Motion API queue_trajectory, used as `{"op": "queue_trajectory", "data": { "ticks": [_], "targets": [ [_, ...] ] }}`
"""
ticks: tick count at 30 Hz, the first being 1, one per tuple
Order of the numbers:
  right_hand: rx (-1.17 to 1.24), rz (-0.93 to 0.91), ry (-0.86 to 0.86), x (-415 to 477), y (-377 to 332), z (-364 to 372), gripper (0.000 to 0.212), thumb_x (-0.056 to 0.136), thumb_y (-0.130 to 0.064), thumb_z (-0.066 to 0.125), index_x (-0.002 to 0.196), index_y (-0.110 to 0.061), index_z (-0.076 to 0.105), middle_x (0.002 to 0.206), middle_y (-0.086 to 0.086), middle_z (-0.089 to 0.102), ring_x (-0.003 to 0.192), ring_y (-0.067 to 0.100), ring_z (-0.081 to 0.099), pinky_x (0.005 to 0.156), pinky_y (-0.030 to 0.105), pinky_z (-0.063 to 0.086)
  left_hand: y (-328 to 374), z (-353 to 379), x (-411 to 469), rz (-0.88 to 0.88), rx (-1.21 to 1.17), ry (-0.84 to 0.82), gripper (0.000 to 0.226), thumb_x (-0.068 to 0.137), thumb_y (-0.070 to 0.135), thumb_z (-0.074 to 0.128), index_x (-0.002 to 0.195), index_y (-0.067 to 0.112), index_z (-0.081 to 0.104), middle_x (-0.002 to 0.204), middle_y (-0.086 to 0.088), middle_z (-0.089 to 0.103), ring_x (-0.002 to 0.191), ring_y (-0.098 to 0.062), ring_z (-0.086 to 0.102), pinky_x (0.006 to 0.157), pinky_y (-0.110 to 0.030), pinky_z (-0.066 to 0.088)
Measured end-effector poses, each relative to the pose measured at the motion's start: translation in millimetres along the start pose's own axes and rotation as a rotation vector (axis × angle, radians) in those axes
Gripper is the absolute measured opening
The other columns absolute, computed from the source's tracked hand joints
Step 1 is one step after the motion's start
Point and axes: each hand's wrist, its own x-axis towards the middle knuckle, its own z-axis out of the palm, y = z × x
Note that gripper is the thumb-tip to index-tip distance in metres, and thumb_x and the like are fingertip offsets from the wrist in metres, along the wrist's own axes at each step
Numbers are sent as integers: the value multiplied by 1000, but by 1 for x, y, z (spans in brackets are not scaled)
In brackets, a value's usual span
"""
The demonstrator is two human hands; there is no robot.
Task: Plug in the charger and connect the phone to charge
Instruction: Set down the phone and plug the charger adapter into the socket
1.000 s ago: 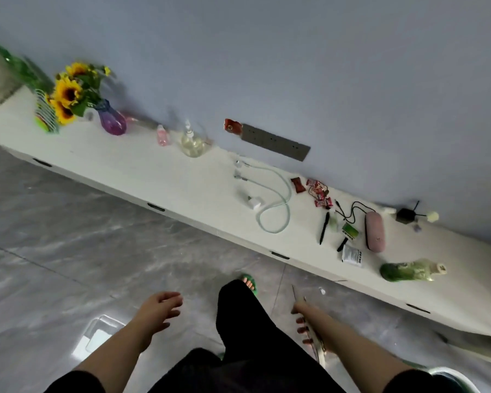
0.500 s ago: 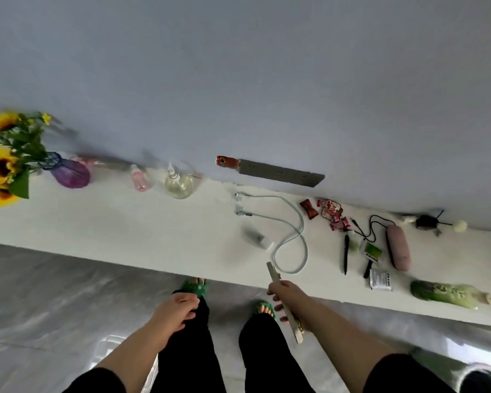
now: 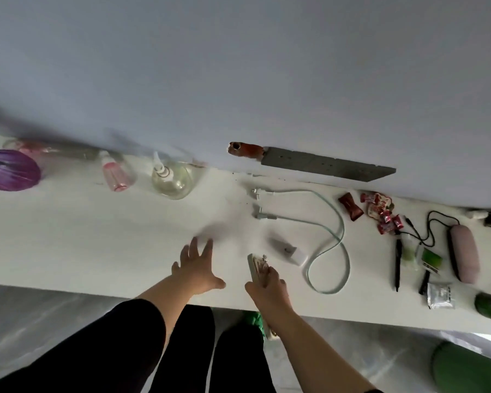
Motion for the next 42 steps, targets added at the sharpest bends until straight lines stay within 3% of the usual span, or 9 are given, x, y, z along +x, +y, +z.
{"op": "queue_trajectory", "data": {
  "ticks": [3, 8, 14, 25, 28, 31, 34, 37, 42],
  "targets": [
    [-239, -101, 148, 32, 2, 17, 84, 69, -37, 52, 145, -27, 20, 131, 7, 42, 120, 30, 42, 102, 45, 36, 2, 14, 32, 88, 228, 132, 144, 54, 68, 73, 127, 39, -47, 141, -2, -51, 139, -31, -36, 109, -68, -8],
    [-484, -376, 351, 77, 8, 36, 91, 71, -39, 58, 150, -22, 15, 140, 4, 37, 125, 27, 37, 103, 42, 32, -2, 36, 67, 110, 216, 135, 152, 42, 83, 66, 122, 36, -55, 129, -4, -65, 123, -33, -55, 105, -71, -14],
    [-647, -621, 615, 105, 10, 52, 89, 70, -54, 71, 141, -8, 45, 129, 13, 60, 111, 34, 60, 94, 47, 48, -7, 43, 76, 114, 179, 122, 153, 39, 82, 66, 121, 38, -55, 127, -3, -67, 116, -30, -62, 100, -70, -21],
    [-768, -575, 623, 101, 34, 15, 87, 81, -63, 43, 143, -3, 38, 138, 15, 55, 123, 30, 51, 106, 45, 39, 33, 49, 57, 248, 150, 126, 151, 38, 83, 66, 130, 40, -46, 133, 0, -63, 121, -29, -58, 91, -63, -31],
    [-770, -585, 592, 100, 27, 16, 85, 82, -61, 48, 143, -2, 39, 139, 16, 54, 125, 32, 54, 107, 46, 37, 32, 42, 59, 221, 174, 134, 151, 36, 84, 65, 132, 41, -43, 136, 0, -61, 123, -28, -57, 91, -62, -32],
    [-702, -640, 549, 90, 17, 12, 84, 85, -60, 42, 149, -8, 28, 150, 14, 41, 137, 31, 40, 115, 45, 22, 26, 32, 58, 201, 194, 157, 152, 34, 85, 64, 131, 40, -45, 136, 0, -60, 123, -28, -57, 93, -62, -30],
    [-645, -713, 570, 87, 22, 1, 67, 91, -49, 41, 147, -13, 35, 150, 13, 41, 138, 31, 38, 116, 48, 23, 14, 25, 63, 160, 177, 145, 154, 31, 85, 65, 132, 41, -43, 136, 2, -60, 123, -26, -57, 97, -65, -26],
    [-547, -598, 690, 91, 39, -16, 61, 87, -19, 58, 145, -12, 39, 148, 15, 42, 137, 31, 36, 114, 51, 28, 1, 28, 65, 147, 182, 128, 154, 30, 86, 63, 132, 42, -43, 135, 3, -61, 123, -25, -57, 101, -68, -21],
    [-439, -360, 483, 107, 51, -34, 69, 88, 4, 48, 149, -14, 24, 144, 10, 37, 132, 29, 31, 108, 41, 31, -6, 33, 71, 118, 187, 93, 154, 28, 89, 59, 130, 41, -46, 133, 1, -63, 121, -26, -59, 102, -70, -17]
  ]
}}
